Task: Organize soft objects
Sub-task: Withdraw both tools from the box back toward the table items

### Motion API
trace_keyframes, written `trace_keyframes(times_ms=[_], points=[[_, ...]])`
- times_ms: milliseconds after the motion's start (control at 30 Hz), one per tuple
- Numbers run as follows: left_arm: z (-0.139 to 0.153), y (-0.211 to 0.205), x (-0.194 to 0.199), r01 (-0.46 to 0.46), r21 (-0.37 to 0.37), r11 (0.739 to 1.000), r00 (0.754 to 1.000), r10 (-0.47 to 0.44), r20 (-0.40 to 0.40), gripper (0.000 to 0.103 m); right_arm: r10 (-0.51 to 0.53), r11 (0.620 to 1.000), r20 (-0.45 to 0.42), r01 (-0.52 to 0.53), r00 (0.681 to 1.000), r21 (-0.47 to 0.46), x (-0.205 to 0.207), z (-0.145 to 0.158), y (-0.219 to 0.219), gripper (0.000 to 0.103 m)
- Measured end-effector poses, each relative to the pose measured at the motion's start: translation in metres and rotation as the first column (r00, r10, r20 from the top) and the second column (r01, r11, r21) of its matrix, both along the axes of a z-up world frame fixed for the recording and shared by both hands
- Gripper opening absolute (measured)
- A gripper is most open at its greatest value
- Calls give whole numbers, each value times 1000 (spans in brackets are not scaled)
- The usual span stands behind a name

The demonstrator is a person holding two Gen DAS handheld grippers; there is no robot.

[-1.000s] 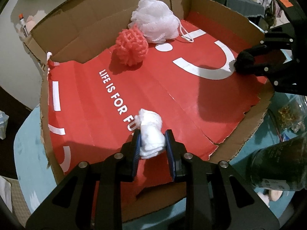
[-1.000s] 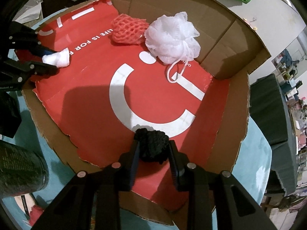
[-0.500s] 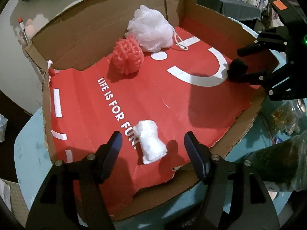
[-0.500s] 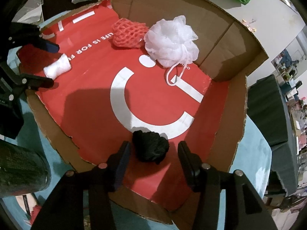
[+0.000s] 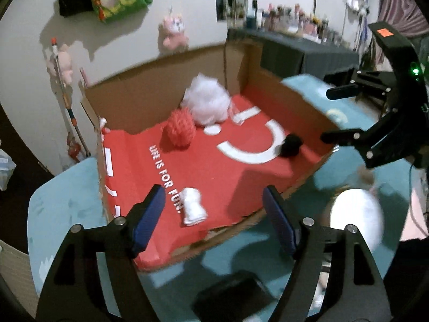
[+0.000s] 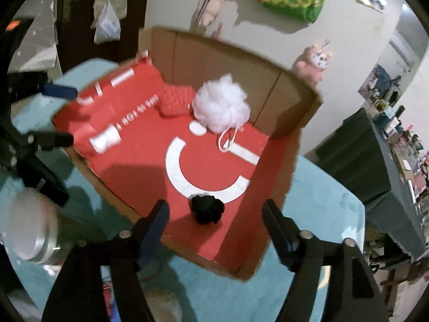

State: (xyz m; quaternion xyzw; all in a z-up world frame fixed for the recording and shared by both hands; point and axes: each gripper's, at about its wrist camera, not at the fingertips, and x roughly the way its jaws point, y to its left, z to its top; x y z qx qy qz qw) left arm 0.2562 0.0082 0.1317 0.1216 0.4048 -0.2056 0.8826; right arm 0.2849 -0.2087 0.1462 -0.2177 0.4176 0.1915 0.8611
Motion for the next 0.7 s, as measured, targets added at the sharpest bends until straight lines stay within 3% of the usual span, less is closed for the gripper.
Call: trace_keyframes(times_ms=[33, 167, 267, 333, 467, 700], points=[[7, 1, -8, 0, -15, 1000, 1000, 0, 17, 75, -5, 1000, 22, 5, 1000, 20, -9, 9, -2, 87], [32, -2, -45, -7, -74, 997, 995, 14, 98, 85, -25, 996, 95, 17, 995, 90, -43, 36, -8, 92], [47, -4, -75, -25, -119, 993, 985, 44, 164, 86, -36, 990, 152, 14, 988, 141, -76, 53, -11, 97], [55, -7, -96, -25, -132, 991, 974, 54, 220, 89, -43, 985, 194, 9, 980, 175, -100, 63, -13, 103], [66, -12, -138, -46, -162, 986, 943, 96, 320, 96, -71, 972, 254, 10, 965, 234, -144, 73, -16, 103], [62, -18, -200, -85, -224, 971, 890, 175, 421, 97, -146, 943, 332, 30, 932, 330, -211, 70, -27, 103]])
